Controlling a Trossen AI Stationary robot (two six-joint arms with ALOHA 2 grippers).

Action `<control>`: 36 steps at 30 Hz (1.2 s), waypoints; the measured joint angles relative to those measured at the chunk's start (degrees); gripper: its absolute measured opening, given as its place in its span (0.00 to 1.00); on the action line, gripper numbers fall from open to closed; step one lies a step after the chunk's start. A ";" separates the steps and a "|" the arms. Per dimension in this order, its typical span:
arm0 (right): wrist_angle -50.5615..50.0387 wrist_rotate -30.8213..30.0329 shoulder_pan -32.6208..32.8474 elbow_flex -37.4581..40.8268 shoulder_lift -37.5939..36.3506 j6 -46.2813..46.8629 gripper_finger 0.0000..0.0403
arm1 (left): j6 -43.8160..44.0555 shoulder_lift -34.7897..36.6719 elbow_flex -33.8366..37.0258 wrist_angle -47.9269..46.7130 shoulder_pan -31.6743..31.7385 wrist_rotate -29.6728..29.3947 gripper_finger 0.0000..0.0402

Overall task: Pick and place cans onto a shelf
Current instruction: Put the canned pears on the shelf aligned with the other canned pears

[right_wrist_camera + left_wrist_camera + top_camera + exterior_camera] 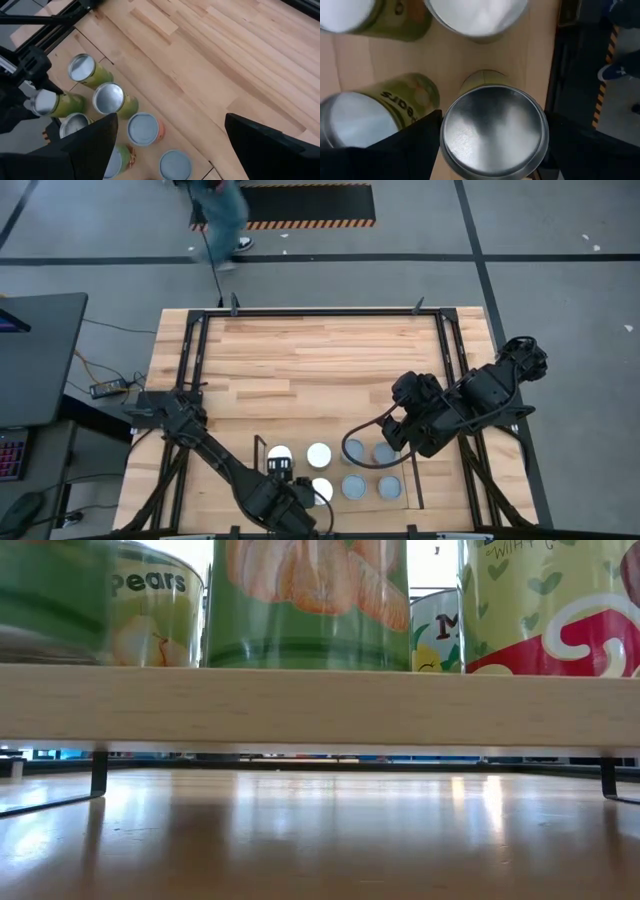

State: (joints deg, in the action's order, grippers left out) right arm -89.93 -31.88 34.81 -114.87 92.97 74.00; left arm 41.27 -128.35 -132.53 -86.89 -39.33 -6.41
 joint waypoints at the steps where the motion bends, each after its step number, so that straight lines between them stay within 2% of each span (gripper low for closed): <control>1: 0.04 0.00 0.00 0.00 0.00 0.00 0.93 | -0.28 0.00 0.00 -0.06 0.02 0.13 0.80; 19: 0.67 0.00 -0.07 0.00 -0.02 1.33 0.93 | -0.01 0.00 1.85 0.50 0.91 0.74 0.81; 27: 1.50 0.00 -0.04 0.00 -0.02 1.33 0.93 | -0.10 0.00 1.85 0.50 0.98 0.06 0.87; 36: 1.57 0.00 -0.04 0.00 -0.02 1.33 0.93 | -0.60 0.00 1.85 0.50 0.97 1.16 0.88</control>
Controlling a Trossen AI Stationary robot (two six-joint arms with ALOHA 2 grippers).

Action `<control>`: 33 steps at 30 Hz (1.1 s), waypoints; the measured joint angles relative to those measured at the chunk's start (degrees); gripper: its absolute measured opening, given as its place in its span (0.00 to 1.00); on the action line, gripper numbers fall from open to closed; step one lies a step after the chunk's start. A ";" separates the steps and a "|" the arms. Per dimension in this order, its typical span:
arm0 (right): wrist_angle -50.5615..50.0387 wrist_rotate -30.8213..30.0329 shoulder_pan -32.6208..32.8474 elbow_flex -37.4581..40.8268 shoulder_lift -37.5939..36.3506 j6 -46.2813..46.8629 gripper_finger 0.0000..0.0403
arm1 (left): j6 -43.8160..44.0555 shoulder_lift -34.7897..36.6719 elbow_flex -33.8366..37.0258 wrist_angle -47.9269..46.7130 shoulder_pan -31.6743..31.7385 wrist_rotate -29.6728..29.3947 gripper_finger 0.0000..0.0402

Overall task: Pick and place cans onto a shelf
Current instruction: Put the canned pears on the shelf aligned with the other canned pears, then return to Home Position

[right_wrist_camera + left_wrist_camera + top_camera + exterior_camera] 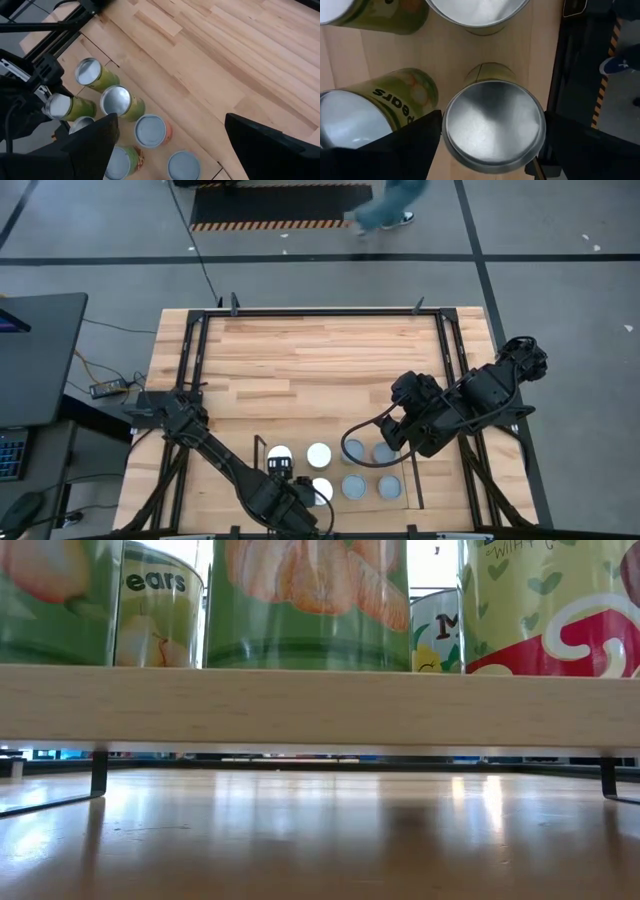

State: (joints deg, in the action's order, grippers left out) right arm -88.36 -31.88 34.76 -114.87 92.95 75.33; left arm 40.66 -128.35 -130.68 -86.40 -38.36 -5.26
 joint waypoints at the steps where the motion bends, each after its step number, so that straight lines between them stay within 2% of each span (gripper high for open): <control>1: 0.00 0.00 0.00 0.00 0.00 0.00 0.93 | 0.02 0.00 -0.01 -0.02 0.01 0.00 0.88; 17: 0.00 -0.03 0.00 0.00 0.00 -0.09 0.93 | -0.68 0.20 -1.17 -1.17 0.06 0.17 0.88; 21: 0.34 -3.17 0.29 0.00 0.00 -2.63 0.93 | -2.03 0.22 -3.99 -3.83 -0.11 0.03 0.88; 27: 4.80 -6.72 0.48 0.00 0.00 -10.90 0.93 | -3.08 2.26 -4.25 -3.48 -0.14 -3.89 0.88; 33: 8.02 -12.70 1.66 0.00 0.00 -18.81 0.93 | -6.29 6.85 -4.30 -3.62 0.79 -12.78 0.83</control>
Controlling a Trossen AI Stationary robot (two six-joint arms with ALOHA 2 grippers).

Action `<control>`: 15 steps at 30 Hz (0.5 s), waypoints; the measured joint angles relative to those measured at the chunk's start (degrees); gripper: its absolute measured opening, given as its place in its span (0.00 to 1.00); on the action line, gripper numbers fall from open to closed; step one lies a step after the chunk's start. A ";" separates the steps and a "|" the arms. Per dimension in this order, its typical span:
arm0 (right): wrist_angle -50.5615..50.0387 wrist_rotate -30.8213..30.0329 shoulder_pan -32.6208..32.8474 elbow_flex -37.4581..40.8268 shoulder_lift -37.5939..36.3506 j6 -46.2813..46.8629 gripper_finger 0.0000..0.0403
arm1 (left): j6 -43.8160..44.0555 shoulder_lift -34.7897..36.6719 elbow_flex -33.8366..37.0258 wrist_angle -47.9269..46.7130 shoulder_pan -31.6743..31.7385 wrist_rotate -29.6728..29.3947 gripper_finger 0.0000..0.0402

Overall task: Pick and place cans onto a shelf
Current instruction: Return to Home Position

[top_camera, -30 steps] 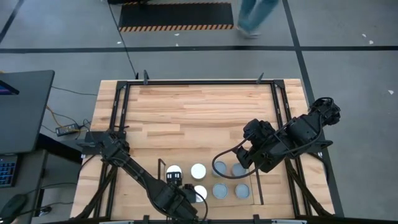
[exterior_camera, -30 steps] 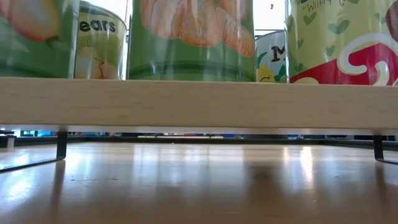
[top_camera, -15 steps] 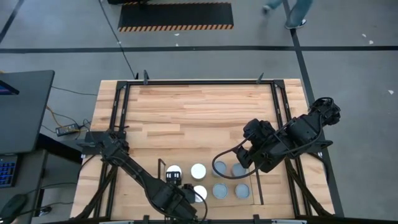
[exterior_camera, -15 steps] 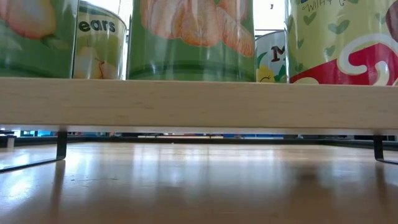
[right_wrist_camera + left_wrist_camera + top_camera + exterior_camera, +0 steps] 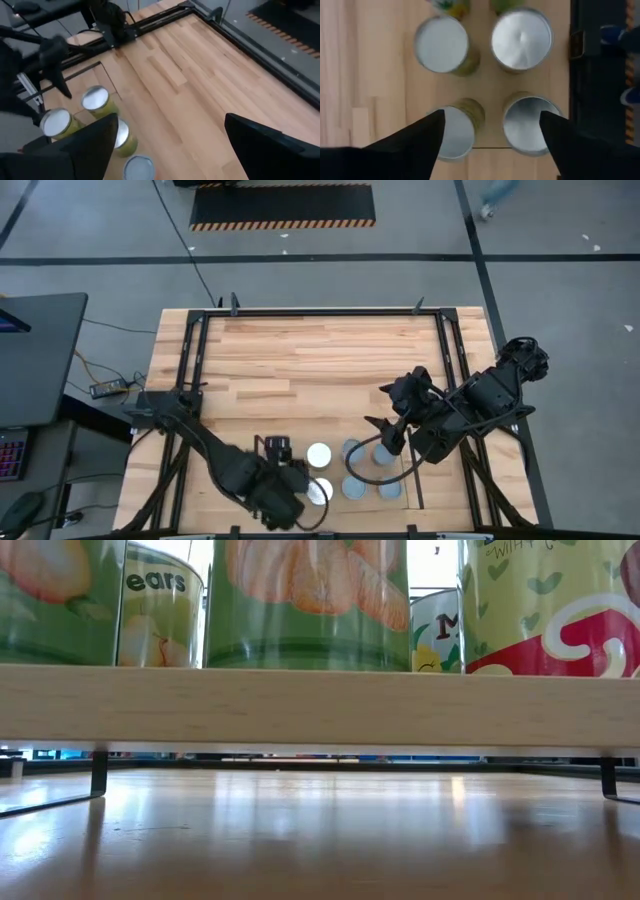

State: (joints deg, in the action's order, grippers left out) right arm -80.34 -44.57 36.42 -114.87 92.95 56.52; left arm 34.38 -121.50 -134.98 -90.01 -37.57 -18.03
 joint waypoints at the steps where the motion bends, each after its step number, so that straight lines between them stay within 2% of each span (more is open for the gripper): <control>1: 0.00 -0.05 0.16 0.00 0.00 -0.89 0.93 | -0.05 0.93 -0.02 0.02 0.61 0.02 0.81; 4: 0.29 0.79 0.79 0.00 0.03 -2.12 0.89 | -0.23 3.20 0.40 -0.11 3.12 -1.31 0.73; 8: 1.98 1.04 2.67 0.02 0.35 -4.84 0.80 | -1.89 5.77 0.46 0.07 6.43 -3.70 0.57; 12: 3.98 1.29 4.79 0.02 0.31 -9.22 0.65 | -3.42 9.05 0.46 0.86 9.41 -7.00 0.38; 15: 5.62 3.24 5.29 0.02 0.31 -14.13 0.50 | -4.97 11.88 0.46 2.77 11.95 -9.15 0.24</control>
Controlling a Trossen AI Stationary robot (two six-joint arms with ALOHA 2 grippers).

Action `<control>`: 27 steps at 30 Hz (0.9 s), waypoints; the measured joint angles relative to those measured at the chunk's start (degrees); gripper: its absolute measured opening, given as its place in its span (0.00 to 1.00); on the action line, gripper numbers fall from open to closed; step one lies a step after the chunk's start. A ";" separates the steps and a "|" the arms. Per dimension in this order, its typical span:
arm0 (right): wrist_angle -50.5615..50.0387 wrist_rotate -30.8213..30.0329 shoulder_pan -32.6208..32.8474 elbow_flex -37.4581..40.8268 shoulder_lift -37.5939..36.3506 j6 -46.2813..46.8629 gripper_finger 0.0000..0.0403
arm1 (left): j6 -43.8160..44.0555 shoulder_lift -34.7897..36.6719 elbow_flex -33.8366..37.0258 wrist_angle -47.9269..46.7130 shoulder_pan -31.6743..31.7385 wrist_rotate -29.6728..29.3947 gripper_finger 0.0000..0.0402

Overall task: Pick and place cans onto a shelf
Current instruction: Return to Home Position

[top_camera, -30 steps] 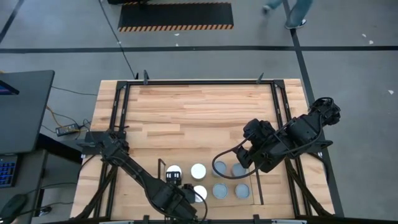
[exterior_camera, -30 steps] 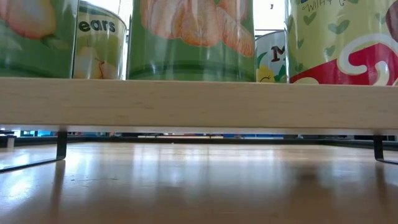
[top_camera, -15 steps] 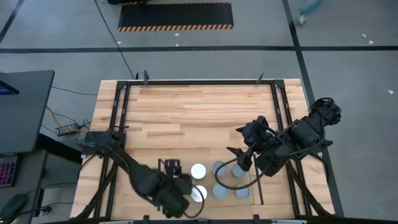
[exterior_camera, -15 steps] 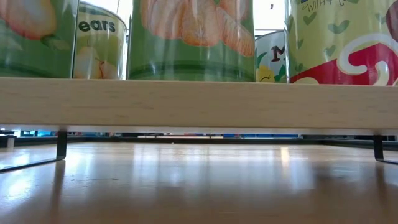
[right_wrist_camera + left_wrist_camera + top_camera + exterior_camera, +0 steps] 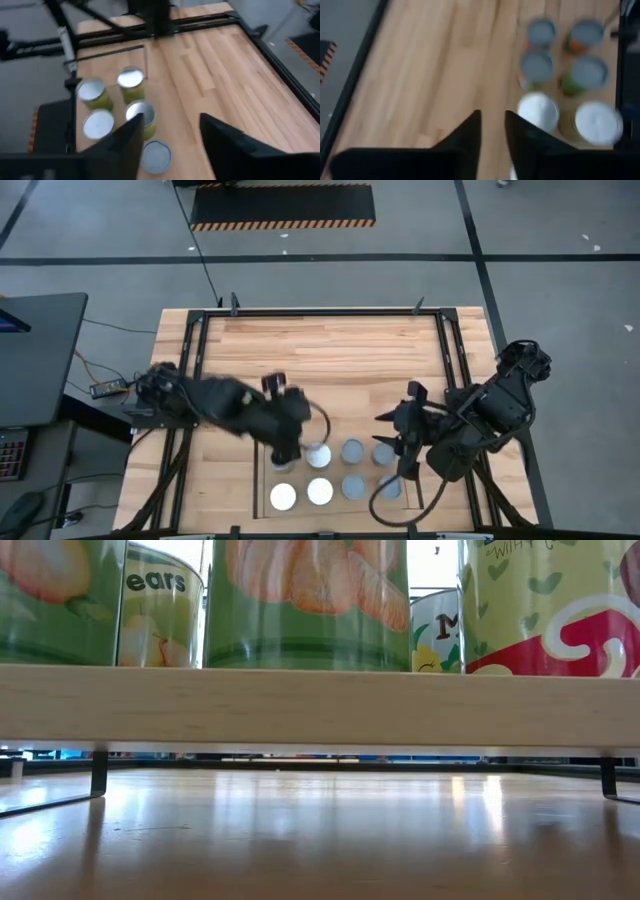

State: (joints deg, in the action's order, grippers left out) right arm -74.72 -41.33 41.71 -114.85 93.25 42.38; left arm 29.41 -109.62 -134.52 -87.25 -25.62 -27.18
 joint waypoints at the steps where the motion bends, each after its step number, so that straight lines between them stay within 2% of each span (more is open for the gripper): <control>1: 0.57 0.99 -0.01 0.00 0.00 -1.98 0.45 | -1.15 1.08 0.00 1.18 0.94 -0.26 0.19; 5: 2.81 4.38 -1.27 0.00 -0.02 -12.19 0.23 | -7.21 5.20 0.00 10.65 5.22 0.42 0.03; 8: 3.19 6.25 -3.42 0.00 -0.70 -19.32 0.09 | -12.57 7.25 -0.03 18.95 9.30 5.37 0.02; 10: 3.19 7.83 -5.22 0.00 -1.66 -23.69 0.02 | -15.62 8.06 -0.04 23.31 11.92 8.85 0.03; 14: 4.36 14.49 -9.45 0.00 -4.16 -32.29 0.04 | -20.04 8.18 -0.01 28.71 17.43 13.47 0.01; 18: 9.84 25.08 -14.26 1.48 -7.16 -40.17 0.03 | -19.81 8.40 0.04 29.71 22.09 14.97 0.01; 23: 24.37 35.06 -21.16 13.76 -14.14 -45.42 0.01 | -19.59 8.92 0.04 29.55 24.98 15.01 0.01; 27: 35.07 34.68 -25.78 25.07 -20.53 -43.04 0.03 | -21.01 9.07 0.00 28.19 26.10 15.17 0.01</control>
State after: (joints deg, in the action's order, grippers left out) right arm -39.65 -6.65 15.93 -89.78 72.72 -0.66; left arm 8.39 -100.55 -134.52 -59.05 0.48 -12.01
